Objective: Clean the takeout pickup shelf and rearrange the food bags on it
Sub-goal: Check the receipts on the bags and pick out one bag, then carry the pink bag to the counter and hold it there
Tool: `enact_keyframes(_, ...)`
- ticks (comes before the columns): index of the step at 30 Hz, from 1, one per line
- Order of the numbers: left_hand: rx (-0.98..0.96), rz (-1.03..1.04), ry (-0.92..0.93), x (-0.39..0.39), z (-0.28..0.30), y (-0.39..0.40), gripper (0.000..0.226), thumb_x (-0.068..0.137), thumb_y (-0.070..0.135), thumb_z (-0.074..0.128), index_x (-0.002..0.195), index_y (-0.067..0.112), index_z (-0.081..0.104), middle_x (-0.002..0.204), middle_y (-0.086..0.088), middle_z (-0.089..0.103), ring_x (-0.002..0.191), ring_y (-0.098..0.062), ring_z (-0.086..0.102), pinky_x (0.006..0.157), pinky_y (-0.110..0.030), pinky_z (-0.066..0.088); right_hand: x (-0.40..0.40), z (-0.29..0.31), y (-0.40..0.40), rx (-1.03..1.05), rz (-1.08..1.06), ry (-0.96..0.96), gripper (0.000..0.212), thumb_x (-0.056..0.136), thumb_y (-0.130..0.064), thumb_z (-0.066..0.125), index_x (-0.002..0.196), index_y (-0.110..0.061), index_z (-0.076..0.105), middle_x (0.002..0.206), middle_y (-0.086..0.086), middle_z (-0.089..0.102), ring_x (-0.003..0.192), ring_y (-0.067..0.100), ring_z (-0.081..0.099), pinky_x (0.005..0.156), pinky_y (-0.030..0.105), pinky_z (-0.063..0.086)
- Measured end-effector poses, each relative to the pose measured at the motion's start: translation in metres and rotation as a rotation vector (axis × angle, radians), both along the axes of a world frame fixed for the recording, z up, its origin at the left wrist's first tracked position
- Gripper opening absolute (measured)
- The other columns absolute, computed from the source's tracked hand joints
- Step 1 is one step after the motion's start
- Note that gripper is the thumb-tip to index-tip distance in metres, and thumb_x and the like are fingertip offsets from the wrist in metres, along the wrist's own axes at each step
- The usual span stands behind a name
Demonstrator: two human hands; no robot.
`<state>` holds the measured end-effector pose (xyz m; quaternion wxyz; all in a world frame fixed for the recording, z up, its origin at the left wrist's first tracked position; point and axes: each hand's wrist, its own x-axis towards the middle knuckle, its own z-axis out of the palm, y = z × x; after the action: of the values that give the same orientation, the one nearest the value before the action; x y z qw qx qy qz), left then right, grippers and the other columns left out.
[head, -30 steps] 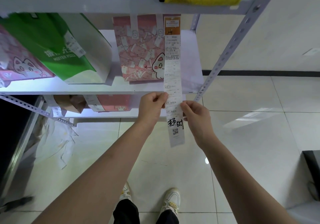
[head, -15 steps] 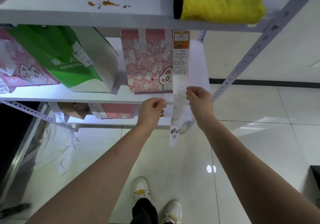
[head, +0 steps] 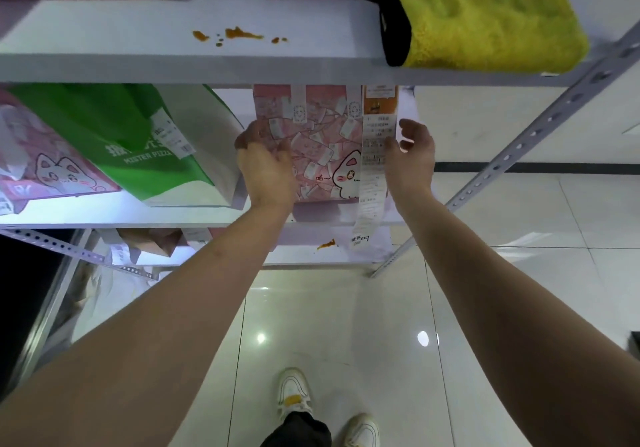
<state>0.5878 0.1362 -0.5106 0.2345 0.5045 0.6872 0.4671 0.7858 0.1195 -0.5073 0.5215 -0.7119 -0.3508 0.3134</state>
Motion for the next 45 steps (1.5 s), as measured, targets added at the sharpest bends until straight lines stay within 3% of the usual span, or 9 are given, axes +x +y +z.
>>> enact_keyframes(5,-0.090,-0.017,-0.137,0.000,-0.001,0.003,0.034,0.095,0.011,0.056,0.129,0.012,0.054,0.119,-0.013,0.065,0.109,-0.034,0.064,0.096,-0.050,0.054,0.000,0.001,0.000,-0.027,0.022,0.053,0.027,0.103,-0.019,0.057,0.130,-0.021,0.062,0.117,-0.008,0.069,0.103,0.009,0.069,0.090,0.033,0.061)
enact_keyframes(12,-0.097,0.044,-0.036,-0.001,0.009,-0.029,0.033,0.100,0.017,0.050,0.128,0.007,0.062,0.119,-0.012,0.064,0.105,-0.026,0.063,0.094,-0.040,0.053,0.002,0.008,-0.031,-0.062,0.031,0.040,0.027,0.103,-0.023,0.058,0.131,-0.023,0.062,0.116,-0.011,0.069,0.102,0.007,0.068,0.088,0.031,0.060)
enact_keyframes(17,-0.132,0.065,0.008,-0.007,0.012,-0.066,0.019,0.096,0.019,0.048,0.101,0.013,0.064,0.105,-0.012,0.065,0.086,-0.025,0.064,0.080,-0.045,0.057,-0.001,0.018,-0.068,-0.082,0.064,-0.019,0.032,0.103,-0.015,0.051,0.134,-0.020,0.061,0.111,-0.011,0.065,0.094,0.003,0.065,0.074,0.021,0.056)
enact_keyframes(21,-0.176,0.063,-0.023,-0.013,0.024,-0.110,0.020,0.098,0.016,0.052,0.110,0.014,0.068,0.108,-0.010,0.066,0.091,-0.024,0.064,0.084,-0.041,0.056,-0.005,0.030,-0.114,-0.125,0.076,-0.003,0.034,0.105,-0.017,0.050,0.138,-0.021,0.058,0.116,-0.009,0.064,0.093,0.003,0.064,0.061,0.010,0.047)
enact_keyframes(25,-0.206,0.066,-0.058,-0.016,0.053,-0.156,0.026,0.101,0.012,0.052,0.123,0.015,0.066,0.117,-0.004,0.062,0.096,-0.019,0.061,0.085,-0.030,0.048,-0.014,0.051,-0.163,-0.136,0.076,0.056,0.034,0.105,-0.016,0.051,0.137,-0.019,0.058,0.113,-0.011,0.063,0.104,0.013,0.065,0.077,0.024,0.054)
enact_keyframes(29,-0.191,0.069,-0.048,-0.023,0.083,-0.195,0.027,0.099,0.013,0.052,0.120,0.015,0.067,0.114,-0.004,0.063,0.101,-0.023,0.061,0.092,-0.042,0.054,-0.021,0.076,-0.210,-0.142,0.062,0.117,0.029,0.104,-0.014,0.053,0.130,-0.024,0.060,0.112,-0.012,0.064,0.109,0.016,0.065,0.089,0.036,0.058)
enact_keyframes(37,-0.183,-0.090,-0.083,-0.024,0.148,-0.290,0.019,0.103,0.008,0.047,0.111,0.016,0.063,0.102,0.003,0.063,0.087,-0.010,0.061,0.064,-0.015,0.039,-0.023,0.139,-0.311,-0.109,-0.020,0.130,0.036,0.102,-0.017,0.057,0.137,-0.023,0.058,0.111,-0.013,0.066,0.093,0.000,0.065,0.068,0.022,0.054)
enact_keyframes(40,-0.185,-0.149,-0.121,-0.018,0.173,-0.316,0.022,0.104,0.007,0.048,0.117,0.017,0.063,0.104,0.005,0.063,0.082,-0.001,0.058,0.069,-0.018,0.043,-0.016,0.166,-0.349,-0.081,-0.059,0.129,0.034,0.102,-0.019,0.057,0.136,-0.024,0.058,0.112,-0.013,0.066,0.095,0.003,0.066,0.069,0.026,0.058)
enact_keyframes(45,-0.160,-0.304,-0.123,0.011,0.208,-0.342,0.026,0.104,0.017,0.052,0.128,0.019,0.062,0.120,0.001,0.061,0.105,-0.020,0.063,0.087,-0.034,0.055,0.011,0.209,-0.406,-0.002,-0.171,0.132,0.030,0.102,-0.016,0.056,0.131,-0.025,0.059,0.116,-0.008,0.067,0.100,0.007,0.068,0.066,0.022,0.056)
